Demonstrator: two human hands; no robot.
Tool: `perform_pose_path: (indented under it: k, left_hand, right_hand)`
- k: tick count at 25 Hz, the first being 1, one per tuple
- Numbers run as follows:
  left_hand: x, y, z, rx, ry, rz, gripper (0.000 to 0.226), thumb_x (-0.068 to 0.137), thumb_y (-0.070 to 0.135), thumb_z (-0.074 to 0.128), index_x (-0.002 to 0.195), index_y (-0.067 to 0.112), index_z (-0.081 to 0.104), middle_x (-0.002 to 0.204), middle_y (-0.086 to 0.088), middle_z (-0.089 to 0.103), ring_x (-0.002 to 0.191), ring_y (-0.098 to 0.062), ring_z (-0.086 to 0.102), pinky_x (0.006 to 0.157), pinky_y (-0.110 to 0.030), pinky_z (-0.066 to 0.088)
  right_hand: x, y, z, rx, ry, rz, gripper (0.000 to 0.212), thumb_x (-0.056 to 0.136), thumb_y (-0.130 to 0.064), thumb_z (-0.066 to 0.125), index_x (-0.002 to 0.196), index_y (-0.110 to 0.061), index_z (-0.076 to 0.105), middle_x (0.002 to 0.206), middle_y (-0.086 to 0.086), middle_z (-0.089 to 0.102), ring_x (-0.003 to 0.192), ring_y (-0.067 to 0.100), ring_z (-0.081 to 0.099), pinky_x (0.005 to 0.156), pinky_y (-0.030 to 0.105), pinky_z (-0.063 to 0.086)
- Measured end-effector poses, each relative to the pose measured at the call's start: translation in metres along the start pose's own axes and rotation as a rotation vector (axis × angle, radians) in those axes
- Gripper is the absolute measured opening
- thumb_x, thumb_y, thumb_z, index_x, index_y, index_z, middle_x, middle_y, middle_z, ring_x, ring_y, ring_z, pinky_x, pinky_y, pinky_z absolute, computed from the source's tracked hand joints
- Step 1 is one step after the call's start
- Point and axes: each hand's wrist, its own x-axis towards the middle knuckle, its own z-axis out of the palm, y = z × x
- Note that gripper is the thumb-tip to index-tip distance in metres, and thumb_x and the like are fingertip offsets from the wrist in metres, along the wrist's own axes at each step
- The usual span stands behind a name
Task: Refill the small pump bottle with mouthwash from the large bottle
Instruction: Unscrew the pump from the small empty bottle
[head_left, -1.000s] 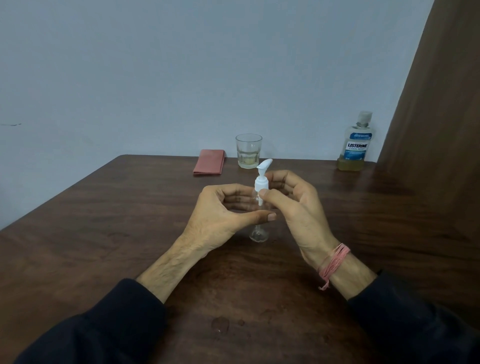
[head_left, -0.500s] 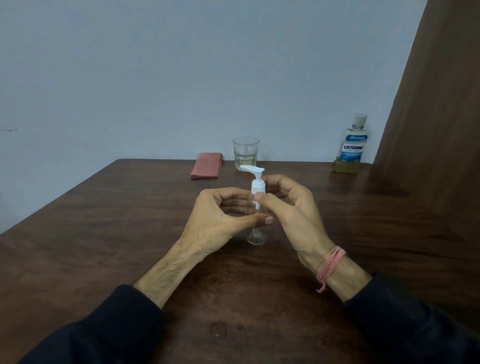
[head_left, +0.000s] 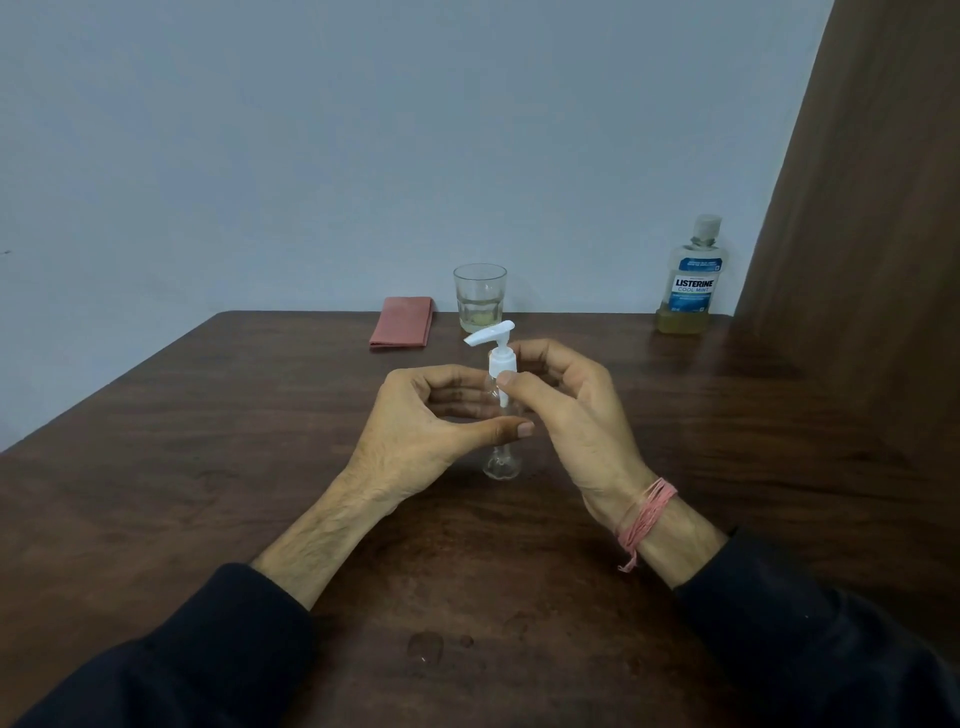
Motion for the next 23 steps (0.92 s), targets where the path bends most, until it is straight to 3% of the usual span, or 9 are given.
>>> perform_pose_path:
  k: [5,11,14,17,19,23]
  left_hand:
    - [0.001,0.0,-0.001,0.01,0.011,0.024,0.046,0.077,0.015,0.105,0.119,0.014,0.087,0.107,-0.001,0.091,0.104,-0.02,0.089,0.105,-0.047,0.069]
    - [-0.001,-0.001,0.001,0.001,0.005,0.037,0.042,0.078,0.015,0.104,0.116,0.014,0.087,0.104,-0.001,0.091,0.101,-0.017,0.089,0.101,-0.039,0.069]
    - [-0.002,0.002,0.001,-0.021,0.005,0.03,0.045,0.069,0.026,0.106,0.109,0.017,0.087,0.102,-0.001,0.091,0.099,-0.018,0.089,0.099,-0.038,0.07]
    - [-0.002,0.003,0.001,-0.03,0.003,0.023,0.046,0.067,0.024,0.109,0.108,0.018,0.089,0.104,-0.002,0.091,0.101,-0.021,0.089,0.102,-0.043,0.069]
    - [-0.002,0.004,0.001,-0.025,0.0,0.01,0.047,0.069,0.019,0.109,0.11,0.016,0.089,0.105,-0.001,0.092,0.102,-0.019,0.089,0.104,-0.041,0.068]
    - [-0.003,0.005,0.001,0.003,0.004,0.015,0.048,0.07,0.02,0.109,0.113,0.017,0.089,0.107,0.001,0.092,0.103,-0.019,0.089,0.103,-0.04,0.069]
  right_hand:
    - [-0.002,-0.002,0.003,-0.06,0.032,-0.016,0.026,0.093,-0.031,0.084,0.116,-0.026,0.074,0.114,-0.005,0.079,0.108,0.011,0.074,0.079,0.03,0.061]
    - [-0.004,-0.004,0.002,-0.202,0.096,-0.038,0.024,0.09,-0.035,0.087,0.11,-0.03,0.074,0.11,-0.008,0.079,0.103,0.013,0.077,0.09,0.052,0.066]
    - [-0.003,-0.01,0.002,-0.21,0.096,-0.133,0.026,0.098,-0.032,0.081,0.123,-0.03,0.077,0.115,-0.009,0.079,0.107,0.011,0.076,0.093,0.047,0.065]
    - [0.0,-0.021,0.001,-0.103,0.112,-0.242,0.028,0.102,-0.019,0.074,0.13,-0.018,0.075,0.118,-0.002,0.079,0.101,0.003,0.075,0.081,0.023,0.062]
    - [0.006,-0.027,-0.001,0.005,0.14,-0.273,0.024,0.104,-0.014,0.071,0.128,-0.015,0.075,0.115,0.001,0.079,0.098,0.004,0.072,0.082,0.023,0.06]
    - [0.015,-0.039,-0.016,0.502,0.189,-0.076,0.014,0.107,-0.013,0.063,0.114,-0.015,0.075,0.105,0.0,0.076,0.094,0.011,0.072,0.081,0.031,0.061]
